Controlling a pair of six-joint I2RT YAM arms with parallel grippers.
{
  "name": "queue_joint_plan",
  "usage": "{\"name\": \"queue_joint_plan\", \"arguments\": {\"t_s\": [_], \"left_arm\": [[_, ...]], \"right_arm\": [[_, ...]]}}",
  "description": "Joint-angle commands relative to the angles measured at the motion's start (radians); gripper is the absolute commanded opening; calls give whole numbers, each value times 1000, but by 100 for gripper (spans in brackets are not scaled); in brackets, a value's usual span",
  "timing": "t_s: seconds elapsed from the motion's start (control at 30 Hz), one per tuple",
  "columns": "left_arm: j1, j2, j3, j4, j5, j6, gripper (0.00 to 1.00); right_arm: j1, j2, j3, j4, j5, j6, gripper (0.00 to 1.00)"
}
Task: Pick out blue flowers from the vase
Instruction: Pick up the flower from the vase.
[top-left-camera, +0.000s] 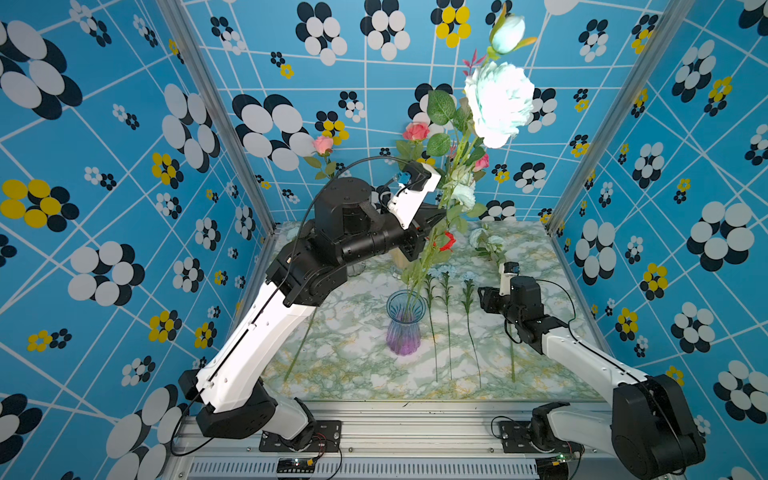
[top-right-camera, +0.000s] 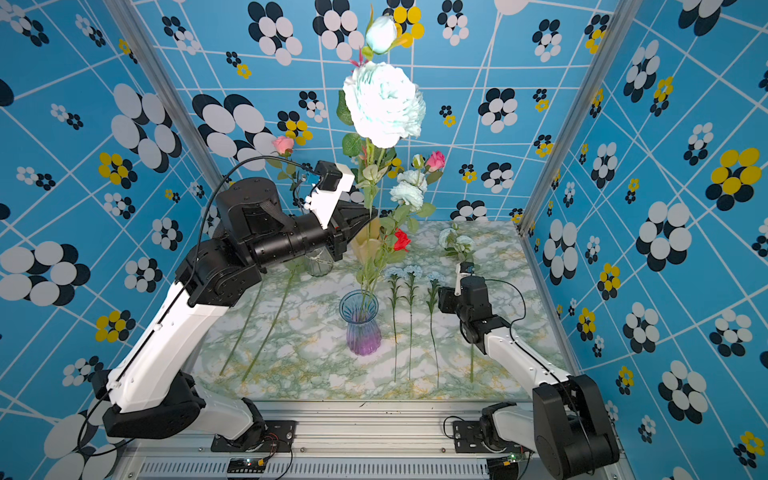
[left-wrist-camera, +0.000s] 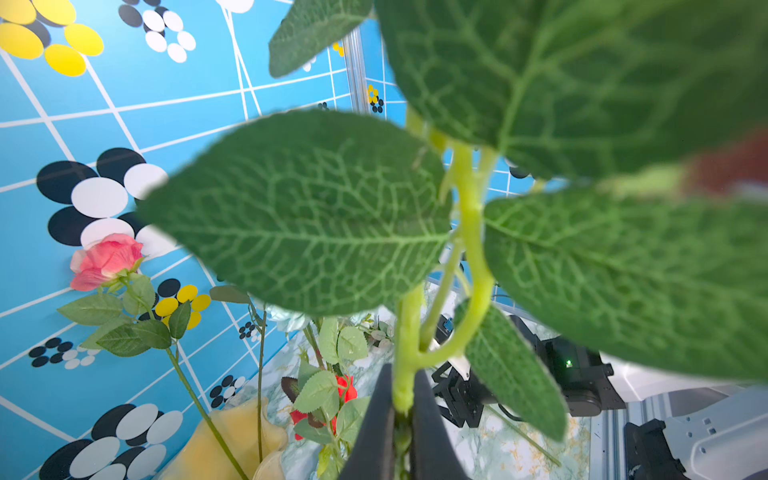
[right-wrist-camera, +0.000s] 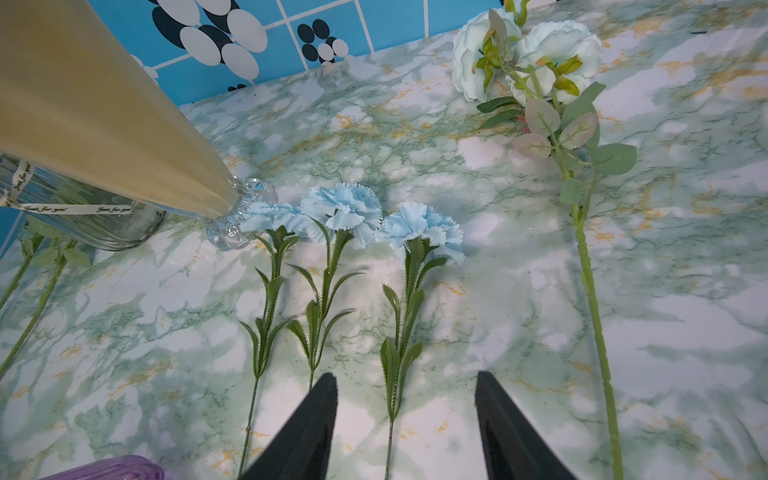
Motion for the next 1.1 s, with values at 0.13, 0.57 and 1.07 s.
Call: {"name": "queue_joint_plan", "arguments": {"t_s": [0.13, 0.57, 1.07], "left_arm": [[-6, 31, 142, -67, 30, -24, 0], [-7, 66, 101, 35, 297, -180, 0], [43, 163, -190, 371, 446, -292, 0]], "right_arm": [[5, 15, 29, -1, 16, 10, 63], [4, 23, 39, -13, 31, 17, 67], [4, -279, 276, -439, -195, -33, 66]]}}
